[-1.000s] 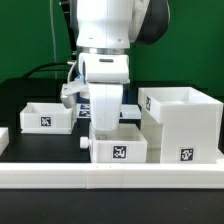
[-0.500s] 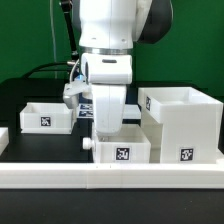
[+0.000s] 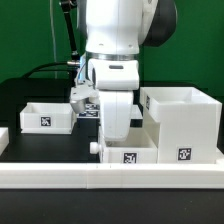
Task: Assemble drawer
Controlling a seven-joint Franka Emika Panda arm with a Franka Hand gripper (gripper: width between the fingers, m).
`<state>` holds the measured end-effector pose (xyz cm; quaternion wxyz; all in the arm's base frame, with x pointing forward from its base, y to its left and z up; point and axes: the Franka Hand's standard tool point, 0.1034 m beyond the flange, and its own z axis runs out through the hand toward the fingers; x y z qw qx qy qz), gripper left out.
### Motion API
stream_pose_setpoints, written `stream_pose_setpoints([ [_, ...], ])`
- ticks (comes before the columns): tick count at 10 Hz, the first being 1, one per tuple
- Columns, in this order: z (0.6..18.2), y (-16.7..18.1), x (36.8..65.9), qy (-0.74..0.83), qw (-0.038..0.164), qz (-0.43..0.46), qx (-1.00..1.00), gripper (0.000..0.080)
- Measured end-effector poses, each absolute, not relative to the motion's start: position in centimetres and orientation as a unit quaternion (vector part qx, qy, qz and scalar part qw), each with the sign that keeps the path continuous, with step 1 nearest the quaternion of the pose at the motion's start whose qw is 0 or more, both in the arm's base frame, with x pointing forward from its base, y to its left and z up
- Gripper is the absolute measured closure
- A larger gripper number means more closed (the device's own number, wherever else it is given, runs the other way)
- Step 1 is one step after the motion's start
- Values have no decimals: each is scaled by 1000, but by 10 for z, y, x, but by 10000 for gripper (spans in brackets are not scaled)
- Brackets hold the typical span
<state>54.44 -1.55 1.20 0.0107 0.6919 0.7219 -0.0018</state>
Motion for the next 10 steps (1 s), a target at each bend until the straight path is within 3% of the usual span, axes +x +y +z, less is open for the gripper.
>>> stream_pose_setpoints([
  [10,12,-12,546,721,13,3,693,757],
])
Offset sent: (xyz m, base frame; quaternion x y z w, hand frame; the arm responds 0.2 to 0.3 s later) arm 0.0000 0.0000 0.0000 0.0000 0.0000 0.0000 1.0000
